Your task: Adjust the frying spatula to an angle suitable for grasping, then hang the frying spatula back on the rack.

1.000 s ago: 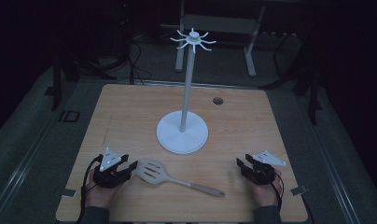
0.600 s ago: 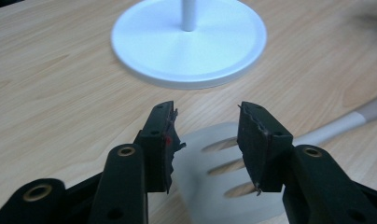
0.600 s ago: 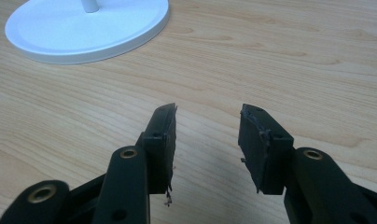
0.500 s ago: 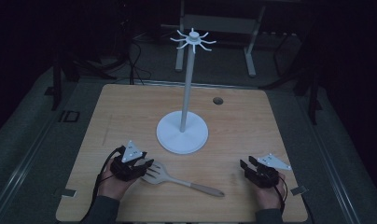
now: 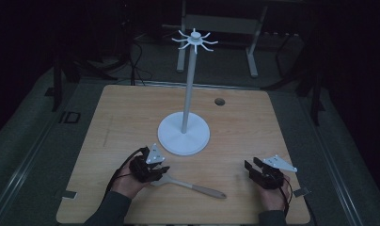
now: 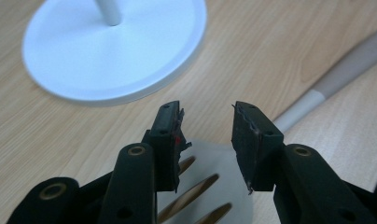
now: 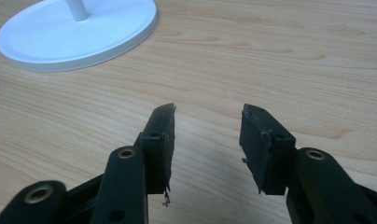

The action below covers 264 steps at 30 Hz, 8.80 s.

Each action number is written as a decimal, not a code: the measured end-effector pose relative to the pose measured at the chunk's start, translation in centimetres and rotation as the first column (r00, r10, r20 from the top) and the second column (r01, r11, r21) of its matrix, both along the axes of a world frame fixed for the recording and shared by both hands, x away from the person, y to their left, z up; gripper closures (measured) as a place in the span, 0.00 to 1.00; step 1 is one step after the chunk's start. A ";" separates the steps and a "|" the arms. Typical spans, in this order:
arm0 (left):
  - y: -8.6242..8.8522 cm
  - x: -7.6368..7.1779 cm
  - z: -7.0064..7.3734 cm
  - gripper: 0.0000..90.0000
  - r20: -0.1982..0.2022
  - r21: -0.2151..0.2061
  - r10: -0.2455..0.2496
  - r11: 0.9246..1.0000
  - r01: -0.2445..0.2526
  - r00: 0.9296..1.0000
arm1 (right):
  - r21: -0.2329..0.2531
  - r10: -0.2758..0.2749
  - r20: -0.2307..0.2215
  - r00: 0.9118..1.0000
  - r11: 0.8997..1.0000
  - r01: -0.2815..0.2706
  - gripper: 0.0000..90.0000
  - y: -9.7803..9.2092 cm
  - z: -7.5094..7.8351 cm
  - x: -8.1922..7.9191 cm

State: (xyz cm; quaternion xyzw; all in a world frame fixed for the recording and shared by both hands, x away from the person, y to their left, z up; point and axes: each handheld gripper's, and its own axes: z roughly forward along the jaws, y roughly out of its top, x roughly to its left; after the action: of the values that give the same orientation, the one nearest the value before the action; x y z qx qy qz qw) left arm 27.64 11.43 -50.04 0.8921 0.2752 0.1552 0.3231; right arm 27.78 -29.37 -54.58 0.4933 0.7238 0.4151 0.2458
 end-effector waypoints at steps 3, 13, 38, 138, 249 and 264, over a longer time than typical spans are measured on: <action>-0.7 0.1 -0.2 0.72 -0.011 0.025 -0.035 0.999 0.035 0.999 | 0.008 -0.005 0.001 1.000 1.000 0.005 0.60 -0.2 0.0 0.0; -3.1 0.3 -1.2 0.74 -0.068 0.107 -0.147 0.982 0.154 0.987 | 0.009 -0.012 0.003 1.000 1.000 0.012 0.58 -0.6 -0.1 0.1; -9.4 -0.3 -3.7 0.75 -0.136 0.190 -0.360 0.905 0.381 0.923 | 0.000 -0.012 -0.001 1.000 1.000 0.012 0.58 -0.5 -0.4 0.2; -5.6 4.5 -0.3 0.84 -0.086 0.124 0.187 0.977 -0.175 0.979 | 0.010 -0.036 -0.015 0.999 0.999 0.036 0.55 -0.9 -0.7 0.5; -8.4 3.3 11.0 0.84 0.335 -0.381 0.509 0.843 -0.380 0.793 | 0.002 -0.072 -0.011 0.997 0.997 0.072 0.51 -1.1 -0.9 0.7; -8.7 3.7 12.9 0.84 0.359 -0.383 0.519 0.840 -0.385 0.776 | 0.000 -0.072 -0.011 0.997 0.997 0.072 0.50 -1.1 -0.9 0.7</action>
State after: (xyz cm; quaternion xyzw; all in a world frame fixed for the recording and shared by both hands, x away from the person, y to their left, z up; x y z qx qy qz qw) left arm 31.39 2.69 -37.15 0.6810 0.4207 0.3886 0.4563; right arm 28.53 -30.46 -55.51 0.5215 0.7068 0.4033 0.2566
